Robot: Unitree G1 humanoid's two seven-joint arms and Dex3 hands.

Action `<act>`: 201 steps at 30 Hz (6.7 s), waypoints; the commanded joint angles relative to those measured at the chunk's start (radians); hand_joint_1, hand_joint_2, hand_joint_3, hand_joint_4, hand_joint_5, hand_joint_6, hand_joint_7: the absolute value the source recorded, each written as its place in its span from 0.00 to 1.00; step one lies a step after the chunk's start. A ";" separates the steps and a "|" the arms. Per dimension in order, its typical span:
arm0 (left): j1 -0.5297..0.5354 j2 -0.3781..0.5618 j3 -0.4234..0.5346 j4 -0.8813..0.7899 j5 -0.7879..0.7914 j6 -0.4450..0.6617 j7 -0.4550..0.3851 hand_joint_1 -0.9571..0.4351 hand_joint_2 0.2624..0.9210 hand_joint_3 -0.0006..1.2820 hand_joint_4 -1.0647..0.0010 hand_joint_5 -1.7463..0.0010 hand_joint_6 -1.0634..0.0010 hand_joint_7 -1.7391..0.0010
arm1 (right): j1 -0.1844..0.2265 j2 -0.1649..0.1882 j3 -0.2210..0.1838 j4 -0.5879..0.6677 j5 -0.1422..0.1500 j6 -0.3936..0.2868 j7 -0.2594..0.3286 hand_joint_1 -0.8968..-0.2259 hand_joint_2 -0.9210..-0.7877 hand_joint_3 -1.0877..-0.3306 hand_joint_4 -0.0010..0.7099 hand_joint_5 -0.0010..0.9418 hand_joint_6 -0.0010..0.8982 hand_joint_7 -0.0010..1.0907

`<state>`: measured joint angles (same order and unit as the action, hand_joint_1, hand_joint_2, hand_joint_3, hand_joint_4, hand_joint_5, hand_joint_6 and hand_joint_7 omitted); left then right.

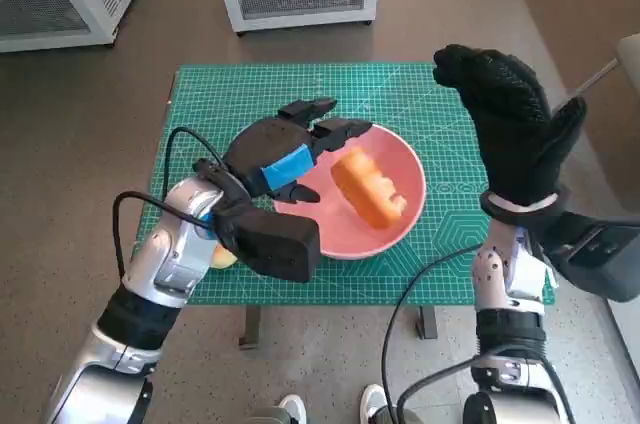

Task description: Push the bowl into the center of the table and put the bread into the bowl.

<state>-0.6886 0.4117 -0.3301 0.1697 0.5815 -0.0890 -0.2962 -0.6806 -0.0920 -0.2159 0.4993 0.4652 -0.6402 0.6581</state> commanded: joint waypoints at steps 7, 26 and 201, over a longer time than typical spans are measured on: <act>0.112 0.094 0.140 -0.215 -0.102 -0.017 -0.050 0.51 0.81 0.00 0.96 0.99 0.77 0.97 | 0.036 0.009 0.009 -0.010 -0.020 -0.006 -0.018 0.49 0.00 0.69 0.41 0.00 0.03 0.53; 0.412 0.337 0.437 -0.630 -0.171 0.257 -0.280 0.59 0.67 0.00 0.96 1.00 0.74 0.97 | 0.053 0.009 0.018 -0.039 -0.015 0.012 -0.032 0.49 0.00 0.69 0.41 0.00 0.03 0.53; 0.005 -0.134 0.364 0.106 -0.660 -0.157 -0.137 0.45 1.00 0.04 0.90 0.99 0.75 0.93 | -0.004 -0.032 0.003 -0.025 -0.097 0.013 -0.109 0.47 0.00 0.62 0.40 0.00 0.03 0.52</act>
<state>-0.7108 0.3169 -0.0352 0.3134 0.0136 -0.2242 -0.4696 -0.6727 -0.1123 -0.2146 0.4779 0.3877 -0.6342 0.5770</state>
